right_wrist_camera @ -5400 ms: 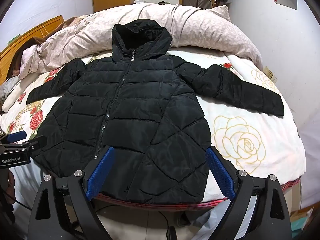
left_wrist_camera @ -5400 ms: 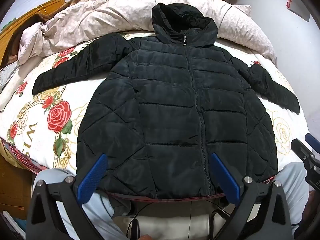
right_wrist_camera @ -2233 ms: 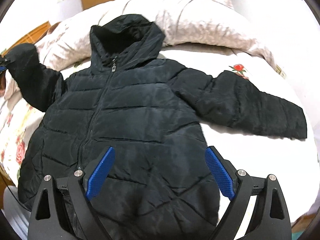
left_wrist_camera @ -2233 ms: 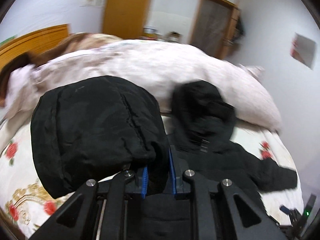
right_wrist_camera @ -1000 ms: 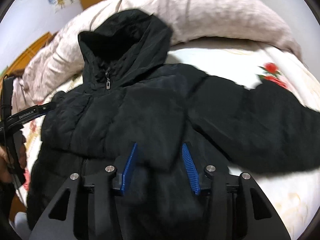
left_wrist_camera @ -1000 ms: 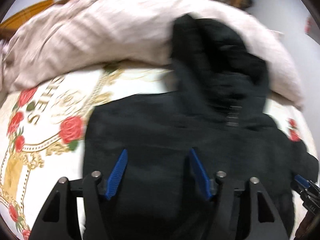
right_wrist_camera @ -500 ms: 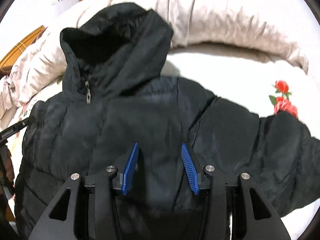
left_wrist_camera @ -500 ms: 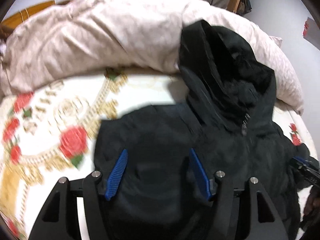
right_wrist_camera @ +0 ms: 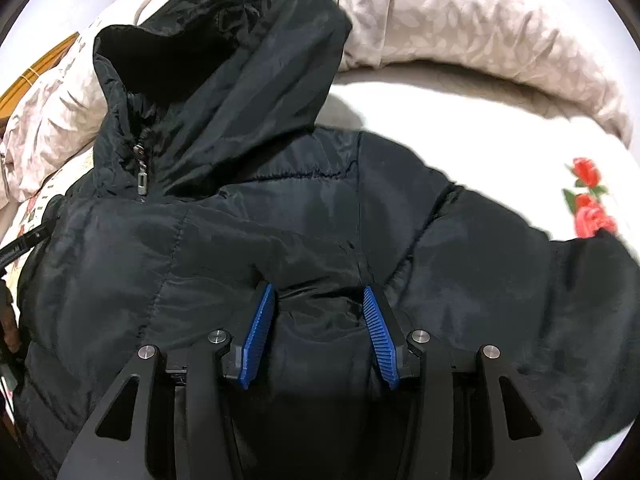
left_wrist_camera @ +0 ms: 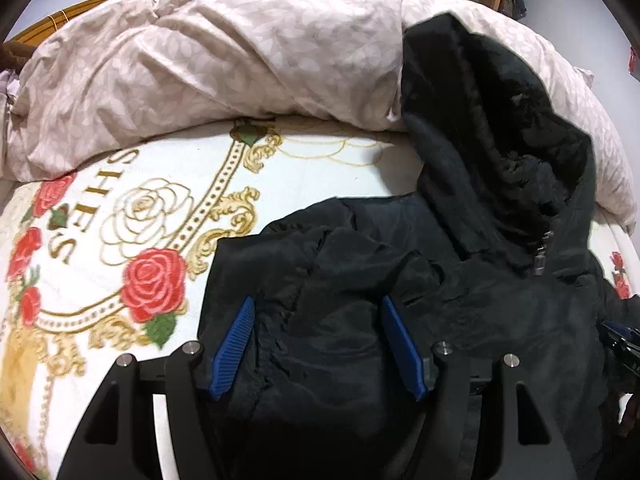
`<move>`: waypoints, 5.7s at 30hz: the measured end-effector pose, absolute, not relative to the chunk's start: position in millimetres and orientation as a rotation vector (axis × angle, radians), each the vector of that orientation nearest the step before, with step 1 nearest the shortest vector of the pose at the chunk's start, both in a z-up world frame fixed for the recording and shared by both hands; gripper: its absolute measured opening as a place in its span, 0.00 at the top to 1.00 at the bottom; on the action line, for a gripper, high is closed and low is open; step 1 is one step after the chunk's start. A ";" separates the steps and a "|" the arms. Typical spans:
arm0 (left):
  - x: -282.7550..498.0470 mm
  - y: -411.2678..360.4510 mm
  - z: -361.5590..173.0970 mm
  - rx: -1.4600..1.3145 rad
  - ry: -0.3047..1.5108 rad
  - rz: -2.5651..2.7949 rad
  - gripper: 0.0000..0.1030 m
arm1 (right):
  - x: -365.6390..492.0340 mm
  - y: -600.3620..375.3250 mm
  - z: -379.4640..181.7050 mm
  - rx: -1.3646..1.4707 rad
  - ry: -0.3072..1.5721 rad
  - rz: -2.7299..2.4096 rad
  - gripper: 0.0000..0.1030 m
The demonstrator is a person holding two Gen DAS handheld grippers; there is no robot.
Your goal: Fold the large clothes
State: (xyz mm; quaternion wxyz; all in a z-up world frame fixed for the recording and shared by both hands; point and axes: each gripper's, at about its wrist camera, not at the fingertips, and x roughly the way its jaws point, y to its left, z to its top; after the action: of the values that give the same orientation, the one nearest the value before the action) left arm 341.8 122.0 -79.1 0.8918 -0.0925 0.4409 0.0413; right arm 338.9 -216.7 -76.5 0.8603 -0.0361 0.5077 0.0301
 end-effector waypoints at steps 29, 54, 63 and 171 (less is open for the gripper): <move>95.9 -15.9 29.5 -0.141 0.958 -0.097 0.35 | 79.2 -255.7 36.3 0.071 1.028 0.035 0.53; 229.1 -75.8 -21.4 -0.025 0.974 -0.143 0.35 | 151.7 -426.4 -22.6 0.325 1.043 -0.289 0.42; 287.7 -91.8 -62.8 -0.003 1.003 -0.134 0.35 | 175.0 -517.7 -64.0 0.504 1.043 -0.433 0.42; 313.7 25.0 -58.3 -0.173 0.957 -0.071 0.41 | 296.0 -256.0 -53.9 0.064 0.959 0.002 0.54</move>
State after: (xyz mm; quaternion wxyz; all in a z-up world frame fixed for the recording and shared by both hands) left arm 313.7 25.0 -58.3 0.8835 -0.0829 0.4597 -0.0341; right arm 296.0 -256.0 -53.9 0.8867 0.0310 0.4614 0.0010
